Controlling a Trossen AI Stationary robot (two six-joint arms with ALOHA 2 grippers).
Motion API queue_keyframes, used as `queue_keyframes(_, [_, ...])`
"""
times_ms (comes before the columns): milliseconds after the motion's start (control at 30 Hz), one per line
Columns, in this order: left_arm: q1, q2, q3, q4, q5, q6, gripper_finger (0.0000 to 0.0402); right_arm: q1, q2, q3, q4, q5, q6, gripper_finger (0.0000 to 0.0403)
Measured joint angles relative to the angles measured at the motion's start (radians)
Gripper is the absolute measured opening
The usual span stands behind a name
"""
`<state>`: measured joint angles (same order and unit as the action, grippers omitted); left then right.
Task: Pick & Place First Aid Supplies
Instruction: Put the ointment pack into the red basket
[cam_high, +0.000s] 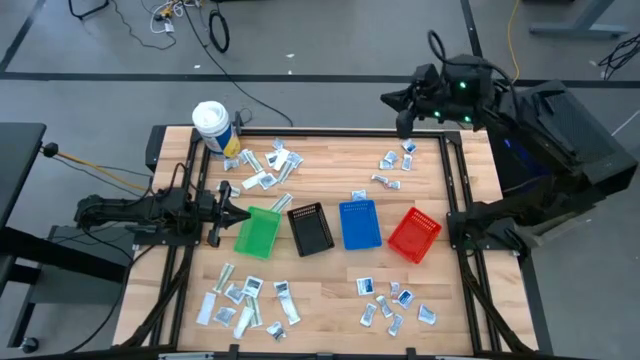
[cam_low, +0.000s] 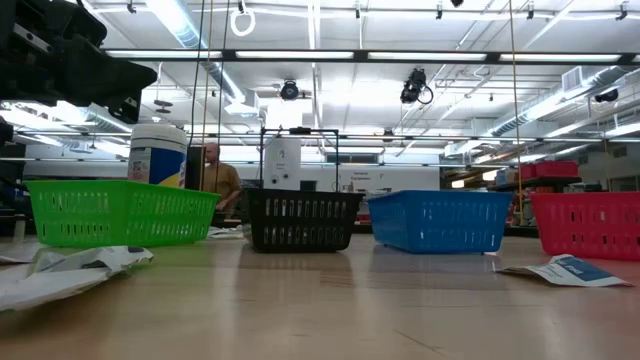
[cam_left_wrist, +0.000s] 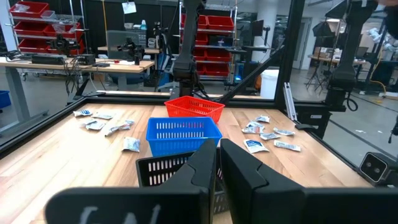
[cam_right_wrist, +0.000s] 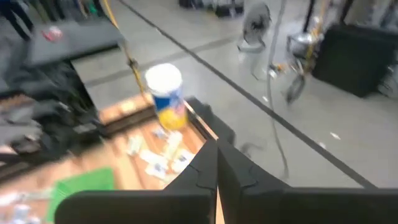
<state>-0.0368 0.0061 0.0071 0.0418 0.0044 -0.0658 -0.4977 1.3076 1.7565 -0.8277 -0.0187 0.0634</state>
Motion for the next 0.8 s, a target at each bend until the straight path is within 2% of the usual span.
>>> queue_keyframes(200, [0.000, 0.000, 0.000, 0.000, 0.000, 0.000, 0.0032, -0.112, 0.031, 0.000, -0.096, -0.009, -0.126, 0.0007])
queue_keyframes(567, [0.000, 0.000, 0.000, 0.000, 0.000, 0.000, 0.0032, -0.273, 0.125, 0.000, -0.145, -0.112, -0.159, 0.0039])
queue_keyframes(800, [0.000, 0.000, 0.000, 0.000, 0.000, 0.000, 0.0032, -0.293, 0.176, 0.000, -0.162, -0.067, -0.199, 0.0051])
